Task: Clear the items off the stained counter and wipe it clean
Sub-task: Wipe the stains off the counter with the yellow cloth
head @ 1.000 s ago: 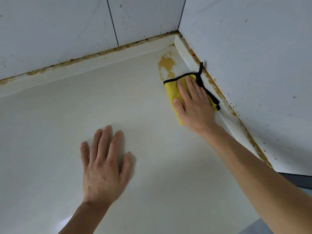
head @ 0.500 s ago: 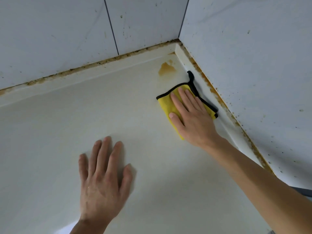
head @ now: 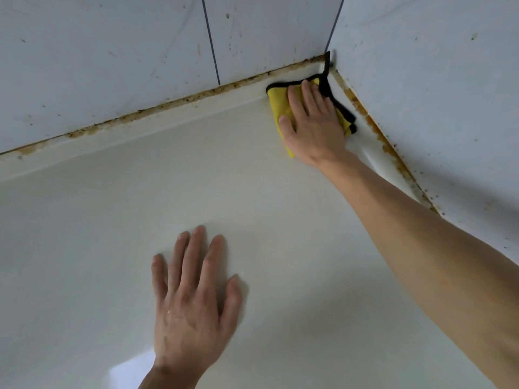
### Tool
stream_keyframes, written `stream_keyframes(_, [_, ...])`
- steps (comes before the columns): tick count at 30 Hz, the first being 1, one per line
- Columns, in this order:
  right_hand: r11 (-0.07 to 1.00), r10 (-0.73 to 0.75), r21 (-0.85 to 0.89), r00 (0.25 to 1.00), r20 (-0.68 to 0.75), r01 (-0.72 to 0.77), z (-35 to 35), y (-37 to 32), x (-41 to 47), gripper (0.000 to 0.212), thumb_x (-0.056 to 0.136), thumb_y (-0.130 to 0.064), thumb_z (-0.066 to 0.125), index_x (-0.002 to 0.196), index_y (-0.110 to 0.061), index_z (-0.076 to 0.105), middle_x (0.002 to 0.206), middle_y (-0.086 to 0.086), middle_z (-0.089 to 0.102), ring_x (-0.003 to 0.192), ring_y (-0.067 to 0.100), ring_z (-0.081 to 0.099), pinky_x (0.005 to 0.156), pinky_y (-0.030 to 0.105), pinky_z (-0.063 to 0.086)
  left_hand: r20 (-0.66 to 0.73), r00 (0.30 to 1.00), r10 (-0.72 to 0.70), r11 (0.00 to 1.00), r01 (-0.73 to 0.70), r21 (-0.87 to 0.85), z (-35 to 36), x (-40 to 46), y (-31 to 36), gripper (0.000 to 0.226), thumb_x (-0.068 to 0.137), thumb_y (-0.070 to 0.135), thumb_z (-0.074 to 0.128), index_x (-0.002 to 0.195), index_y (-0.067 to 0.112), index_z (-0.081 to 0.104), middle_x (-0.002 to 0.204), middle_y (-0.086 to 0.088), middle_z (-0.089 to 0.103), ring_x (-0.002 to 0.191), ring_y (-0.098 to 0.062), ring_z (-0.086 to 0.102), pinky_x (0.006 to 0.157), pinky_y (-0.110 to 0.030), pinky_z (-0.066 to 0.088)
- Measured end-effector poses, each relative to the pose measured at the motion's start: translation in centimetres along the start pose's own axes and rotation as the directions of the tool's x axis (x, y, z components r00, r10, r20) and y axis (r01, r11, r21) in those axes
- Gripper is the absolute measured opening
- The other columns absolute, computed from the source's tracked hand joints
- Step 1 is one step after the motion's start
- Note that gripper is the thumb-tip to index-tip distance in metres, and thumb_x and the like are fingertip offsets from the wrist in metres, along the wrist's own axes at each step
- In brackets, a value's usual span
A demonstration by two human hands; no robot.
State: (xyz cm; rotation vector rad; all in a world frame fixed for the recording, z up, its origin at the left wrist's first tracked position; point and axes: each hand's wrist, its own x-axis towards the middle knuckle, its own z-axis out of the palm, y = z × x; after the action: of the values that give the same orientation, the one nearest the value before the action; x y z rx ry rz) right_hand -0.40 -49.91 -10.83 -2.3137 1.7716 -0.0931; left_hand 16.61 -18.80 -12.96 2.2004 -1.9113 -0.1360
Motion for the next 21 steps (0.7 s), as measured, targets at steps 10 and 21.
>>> stream_keyframes(10, [0.993, -0.099, -0.057, 0.993, 0.057, 0.102, -0.4, 3.0, -5.1, 0.066, 0.109, -0.052, 0.020, 0.168, -0.028, 0.004, 0.176, 0.001, -0.006, 0.162, 0.017, -0.007, 0.131, 0.041, -0.002, 0.011, 1.000, -0.002, 1.000, 0.002, 0.005, -0.1, 0.1, 0.0, 0.068, 0.095, 0.049, 0.049, 0.156, 0.018, 0.047, 0.172, -0.008, 0.032, 0.160, -0.033, 0.027, 0.127, -0.065, 0.018])
stream_keyframes(21, [0.939, -0.332, -0.069, 0.940, 0.082, 0.338, 0.4, -1.1, -6.2, 0.064, 0.108, -0.052, 0.025, 0.168, -0.031, 0.013, 0.176, -0.002, 0.003, 0.162, 0.017, -0.001, 0.132, 0.042, 0.001, 0.016, 1.000, -0.003, 1.000, 0.003, 0.011, -0.6, 0.1, 0.3, 0.067, 0.094, 0.046, 0.051, 0.153, 0.015, 0.051, 0.169, -0.011, 0.036, 0.158, -0.036, 0.032, 0.124, -0.067, 0.021])
